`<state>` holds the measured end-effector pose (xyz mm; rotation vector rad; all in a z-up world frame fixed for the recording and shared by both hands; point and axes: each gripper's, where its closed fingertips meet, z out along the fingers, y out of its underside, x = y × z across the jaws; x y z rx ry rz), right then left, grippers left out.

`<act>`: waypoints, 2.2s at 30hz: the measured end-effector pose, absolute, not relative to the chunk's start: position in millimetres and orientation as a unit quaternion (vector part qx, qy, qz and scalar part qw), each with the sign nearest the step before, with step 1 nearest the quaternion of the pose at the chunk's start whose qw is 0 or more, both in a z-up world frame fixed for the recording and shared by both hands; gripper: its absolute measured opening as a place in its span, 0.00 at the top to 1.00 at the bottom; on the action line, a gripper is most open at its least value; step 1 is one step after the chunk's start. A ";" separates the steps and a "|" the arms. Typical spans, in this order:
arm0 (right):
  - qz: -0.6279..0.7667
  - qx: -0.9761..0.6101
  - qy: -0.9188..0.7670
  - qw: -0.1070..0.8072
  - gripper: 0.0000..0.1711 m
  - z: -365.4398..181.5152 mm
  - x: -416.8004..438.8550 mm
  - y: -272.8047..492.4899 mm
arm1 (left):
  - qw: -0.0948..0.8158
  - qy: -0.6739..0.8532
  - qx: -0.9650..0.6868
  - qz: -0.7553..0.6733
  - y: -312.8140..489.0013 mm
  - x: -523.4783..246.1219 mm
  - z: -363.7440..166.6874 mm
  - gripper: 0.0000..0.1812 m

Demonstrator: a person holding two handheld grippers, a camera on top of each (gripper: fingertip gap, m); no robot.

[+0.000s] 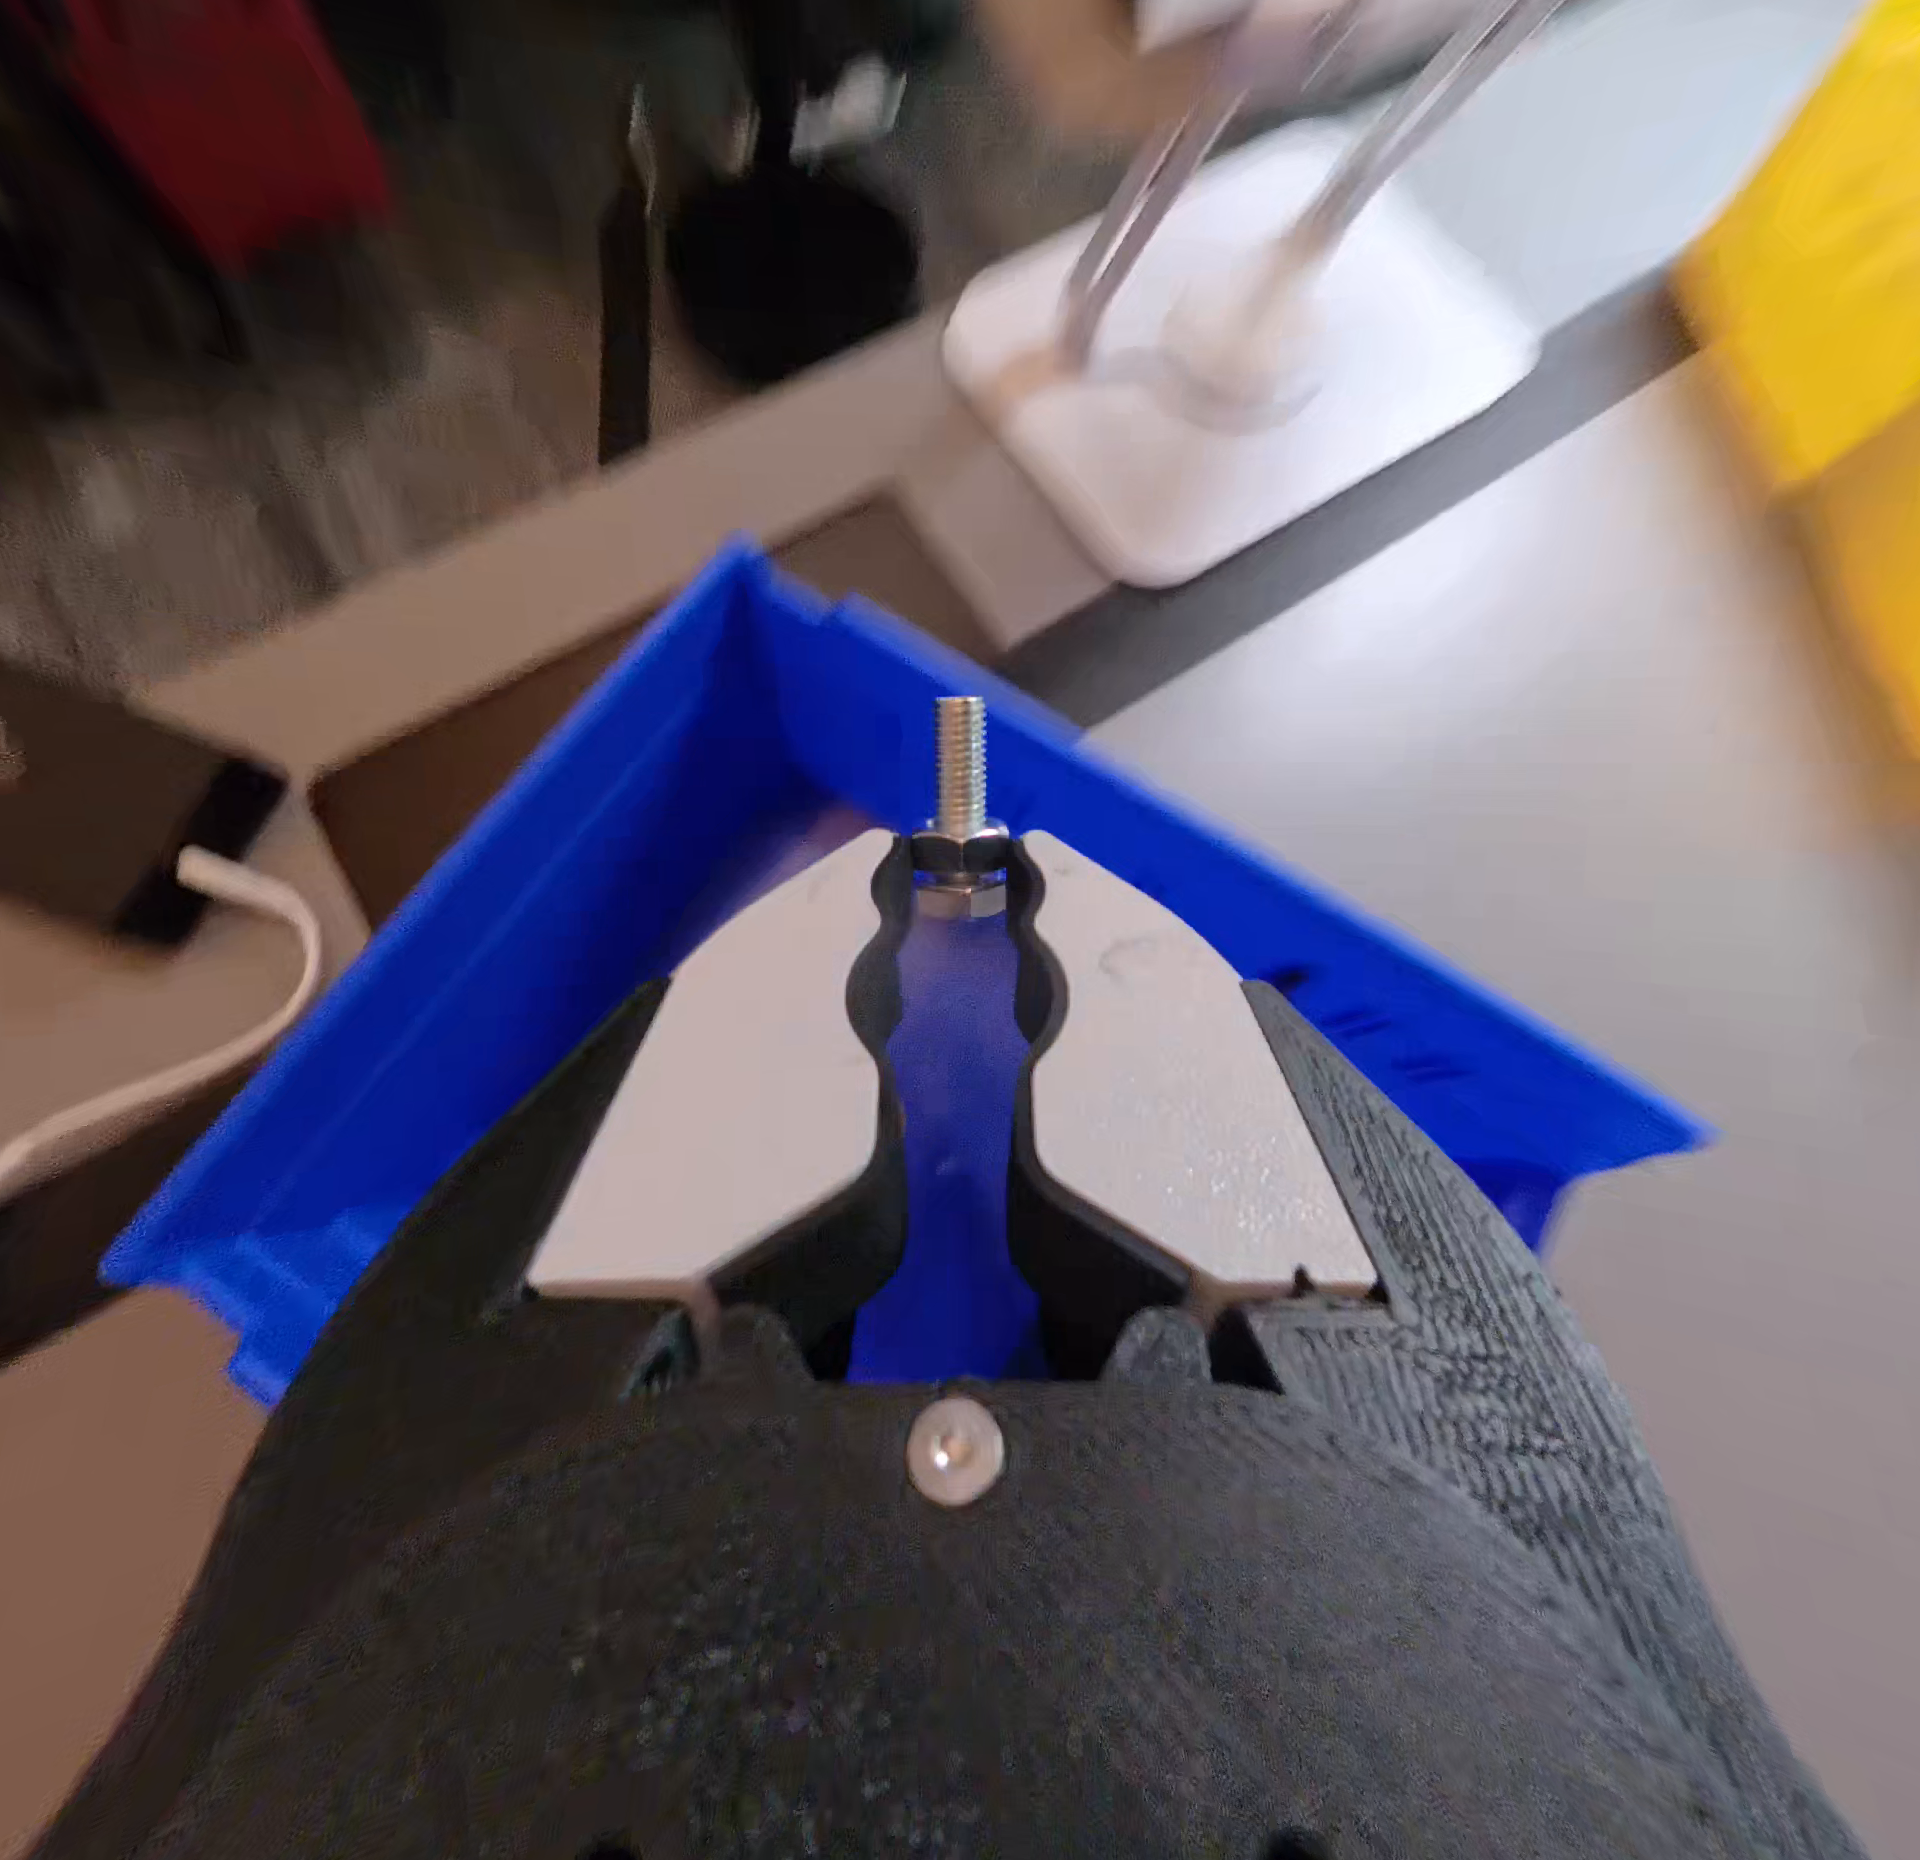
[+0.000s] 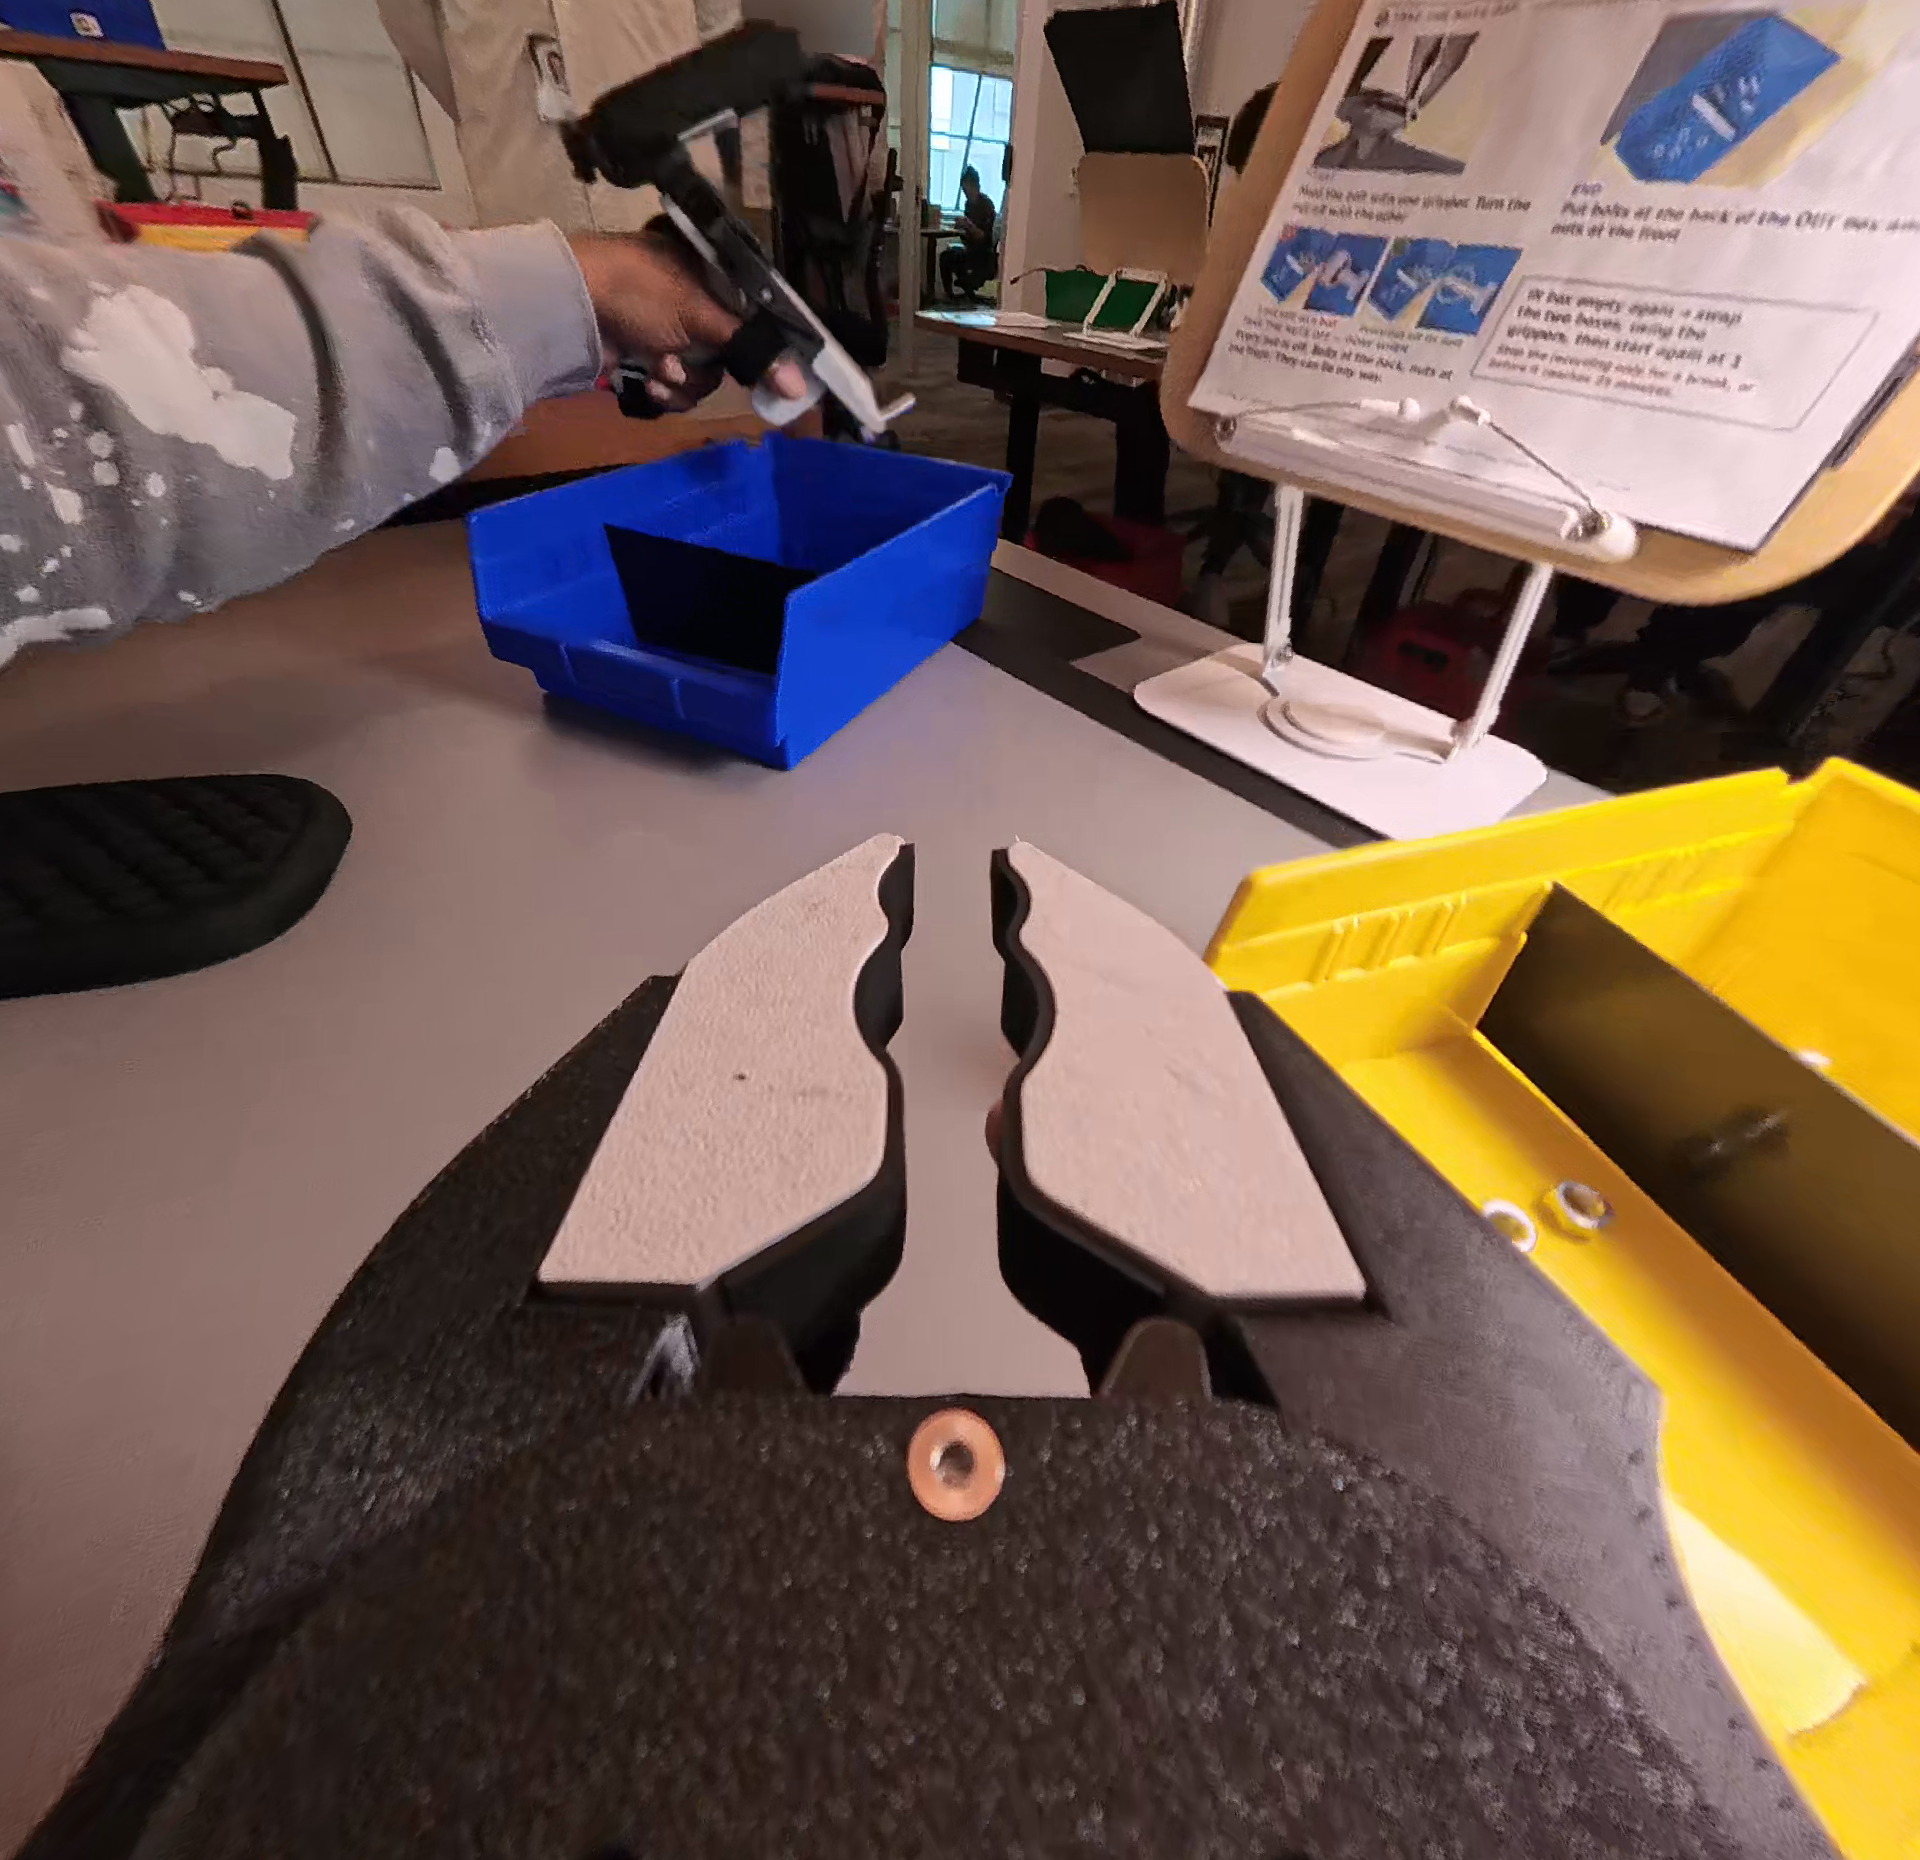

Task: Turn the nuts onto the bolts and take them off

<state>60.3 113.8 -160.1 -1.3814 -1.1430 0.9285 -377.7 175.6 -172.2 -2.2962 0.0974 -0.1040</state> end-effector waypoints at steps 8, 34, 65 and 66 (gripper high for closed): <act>0.454 -0.487 -0.481 0.570 0.92 -45.1 -5.7 103.7 | 0.699 0.121 -0.688 -0.151 126.6 -237.4 -19.2 0.90; 0.549 -0.425 -0.556 0.458 0.94 -56.8 -64.0 103.2 | 0.665 0.264 -0.627 -0.307 108.3 -52.8 -73.3 0.86; 0.649 -0.338 -0.573 0.370 0.94 -44.5 -37.5 72.2 | 0.624 0.308 -0.584 -0.418 79.8 -21.6 -68.9 0.90; 0.644 -0.347 -0.562 0.387 0.93 -41.9 -39.5 77.5 | 0.637 0.297 -0.581 -0.410 82.7 -25.4 -66.8 0.90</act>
